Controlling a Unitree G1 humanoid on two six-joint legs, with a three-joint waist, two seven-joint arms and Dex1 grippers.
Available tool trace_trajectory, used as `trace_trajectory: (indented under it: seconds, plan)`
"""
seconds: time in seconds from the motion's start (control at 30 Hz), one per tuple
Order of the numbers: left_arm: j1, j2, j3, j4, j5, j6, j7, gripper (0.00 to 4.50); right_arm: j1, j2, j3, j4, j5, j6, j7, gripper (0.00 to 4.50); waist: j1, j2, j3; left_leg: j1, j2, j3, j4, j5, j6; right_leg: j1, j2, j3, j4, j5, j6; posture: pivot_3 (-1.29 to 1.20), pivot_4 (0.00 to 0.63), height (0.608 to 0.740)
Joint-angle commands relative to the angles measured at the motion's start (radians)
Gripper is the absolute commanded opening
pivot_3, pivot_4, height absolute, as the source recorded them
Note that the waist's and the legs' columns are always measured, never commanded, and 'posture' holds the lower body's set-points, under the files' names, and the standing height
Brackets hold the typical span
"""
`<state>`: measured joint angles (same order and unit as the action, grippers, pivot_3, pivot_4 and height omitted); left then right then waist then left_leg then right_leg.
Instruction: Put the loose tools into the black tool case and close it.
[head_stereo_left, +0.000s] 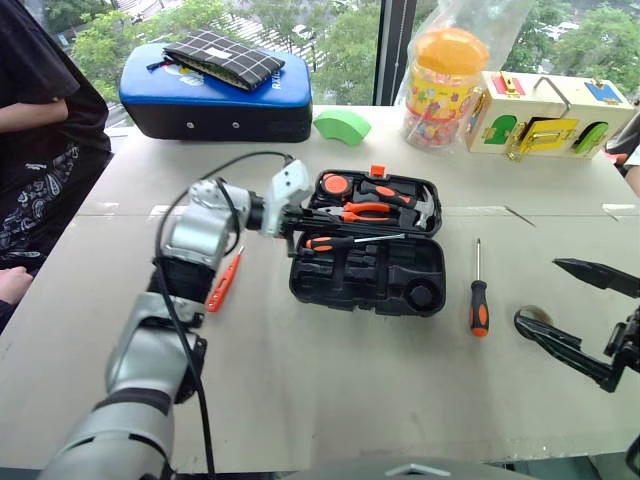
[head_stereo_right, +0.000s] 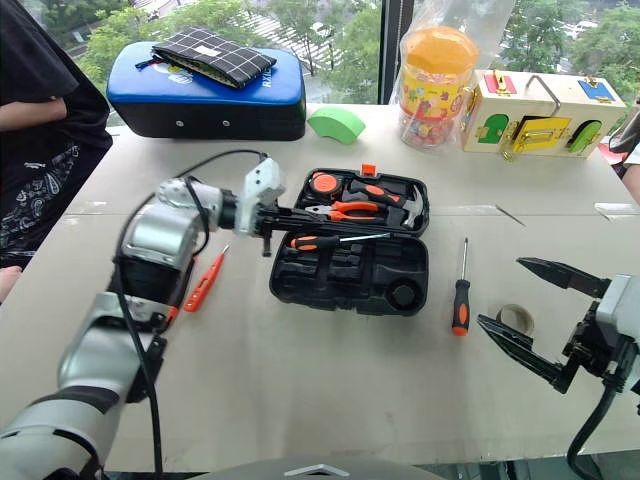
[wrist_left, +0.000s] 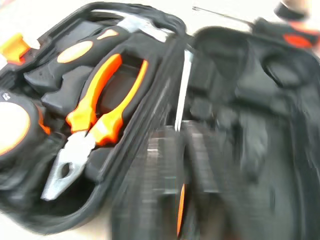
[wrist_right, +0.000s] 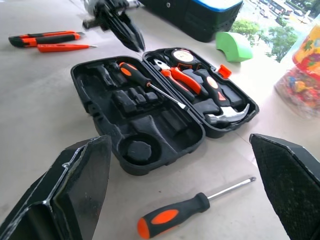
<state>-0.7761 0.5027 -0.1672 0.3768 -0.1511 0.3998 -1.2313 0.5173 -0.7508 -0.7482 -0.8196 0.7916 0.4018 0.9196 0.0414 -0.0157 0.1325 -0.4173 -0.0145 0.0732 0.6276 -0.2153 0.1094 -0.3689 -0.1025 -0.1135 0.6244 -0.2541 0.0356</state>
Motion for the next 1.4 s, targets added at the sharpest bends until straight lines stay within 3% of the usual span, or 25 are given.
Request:
trace_trajectory:
  seconds: [0.03,0.23,0.53,0.63,0.7,0.87,1.03,1.2,1.4]
  plan:
    - [0.031,-0.012,-0.003,-0.124,0.000,0.061,0.077,0.05,0.000,0.007,-0.009,-0.030,-0.006,-0.020,-0.019,4.50,-0.002,-0.001,0.000,0.000,0.000,0.000,0.000,0.000,0.000,0.000,0.000,0.000,0.000,0.000,0.000,0.00,0.150,0.740]
    - [0.106,-0.021,-0.125,-0.113,0.137,0.001,0.177,0.05,0.015,0.023,0.009,-0.065,-0.016,-0.014,-0.052,4.50,-0.001,0.002,-0.001,0.001,0.000,0.000,0.000,-0.001,-0.005,0.001,0.000,0.000,0.000,0.000,0.000,0.00,0.150,0.740]
    - [0.066,-0.040,-0.134,0.018,0.117,-0.153,0.111,0.05,0.055,0.042,0.008,-0.098,-0.024,-0.017,-0.078,4.50,0.006,0.004,-0.003,0.001,0.000,0.000,0.002,-0.003,-0.003,0.002,-0.001,0.000,0.000,-0.002,-0.003,0.00,0.150,0.740]
    - [0.045,-0.086,0.004,-0.023,-0.053,-0.072,0.086,0.05,0.067,0.047,0.005,-0.107,-0.018,-0.018,-0.079,4.50,0.006,0.005,-0.003,0.001,0.000,0.000,0.002,-0.003,-0.003,0.002,-0.001,0.000,0.000,-0.002,-0.003,0.00,0.150,0.740]
    - [0.037,-0.079,0.039,-0.037,-0.081,-0.036,0.089,0.05,0.071,0.049,0.005,-0.104,-0.019,-0.020,-0.077,4.50,0.002,0.003,-0.002,0.001,0.000,0.000,0.002,-0.003,-0.003,0.002,-0.001,0.000,0.000,-0.002,-0.002,0.00,0.150,0.740]
    - [0.037,-0.095,0.072,-0.075,-0.075,0.075,0.222,0.05,0.062,0.053,0.031,-0.091,-0.036,-0.030,-0.079,4.50,-0.002,0.004,-0.002,0.001,0.000,0.000,0.001,-0.001,-0.006,0.002,0.000,-0.002,0.000,0.000,0.001,0.00,0.150,0.740]
    - [0.090,-0.083,-0.024,-0.101,0.025,0.064,0.283,0.05,0.045,0.048,0.046,-0.077,-0.044,-0.036,-0.078,4.50,0.001,0.004,-0.002,0.001,0.000,0.000,0.002,-0.003,-0.003,0.002,0.000,-0.001,0.000,0.000,0.001,0.00,0.150,0.740]
    - [0.143,-0.049,-0.112,-0.102,0.108,-0.025,0.269,0.05,0.038,0.045,0.048,-0.072,-0.045,-0.037,-0.075,4.50,0.000,0.005,-0.003,0.001,0.000,0.000,0.002,-0.004,-0.004,0.002,-0.001,-0.001,0.000,-0.001,0.000,0.00,0.150,0.740]
    - [0.101,-0.023,-0.190,0.059,0.214,-0.365,0.215,0.05,0.051,0.048,0.036,-0.076,-0.043,-0.040,-0.071,4.50,0.003,0.006,-0.004,0.002,0.000,0.000,0.001,-0.004,-0.004,0.002,-0.001,-0.001,-0.001,-0.001,-0.001,0.00,0.150,0.740]
